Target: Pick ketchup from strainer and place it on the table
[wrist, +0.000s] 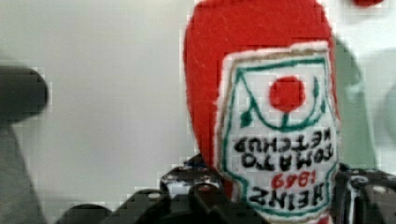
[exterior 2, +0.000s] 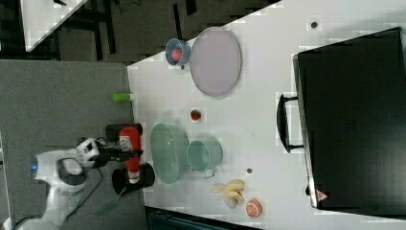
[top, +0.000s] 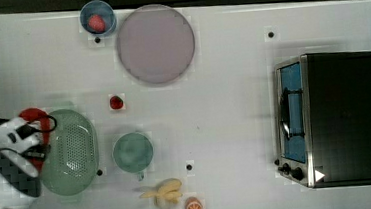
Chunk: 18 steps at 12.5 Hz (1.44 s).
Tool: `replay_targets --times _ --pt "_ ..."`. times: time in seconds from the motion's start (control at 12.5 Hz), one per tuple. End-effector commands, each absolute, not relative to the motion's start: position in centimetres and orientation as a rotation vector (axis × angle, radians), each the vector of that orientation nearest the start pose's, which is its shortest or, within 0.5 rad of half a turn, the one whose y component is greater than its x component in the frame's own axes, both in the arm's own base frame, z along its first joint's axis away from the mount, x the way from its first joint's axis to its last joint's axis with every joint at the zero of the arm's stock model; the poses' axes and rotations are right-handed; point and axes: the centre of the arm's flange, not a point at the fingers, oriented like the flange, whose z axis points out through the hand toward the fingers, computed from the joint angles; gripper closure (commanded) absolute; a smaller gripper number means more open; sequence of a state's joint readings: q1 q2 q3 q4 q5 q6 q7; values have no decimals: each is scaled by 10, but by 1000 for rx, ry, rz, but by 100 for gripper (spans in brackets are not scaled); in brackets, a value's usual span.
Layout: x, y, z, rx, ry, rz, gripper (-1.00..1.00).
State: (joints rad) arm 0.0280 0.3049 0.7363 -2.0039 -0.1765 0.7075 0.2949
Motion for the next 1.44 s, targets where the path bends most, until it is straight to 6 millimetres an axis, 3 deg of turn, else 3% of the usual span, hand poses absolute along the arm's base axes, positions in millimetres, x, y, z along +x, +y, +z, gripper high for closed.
replay_targets --times 0.08,0.4,0.8,1.12,1.44 --pt "499 360 391 -3043 518 39 -21" --pt "560 295 428 -3082 587 101 -21" --pt "624 164 420 -3112 722 73 -21" --pt "643 69 409 -3194 647 75 -21" --pt "638 20 390 -3218 625 142 -21"
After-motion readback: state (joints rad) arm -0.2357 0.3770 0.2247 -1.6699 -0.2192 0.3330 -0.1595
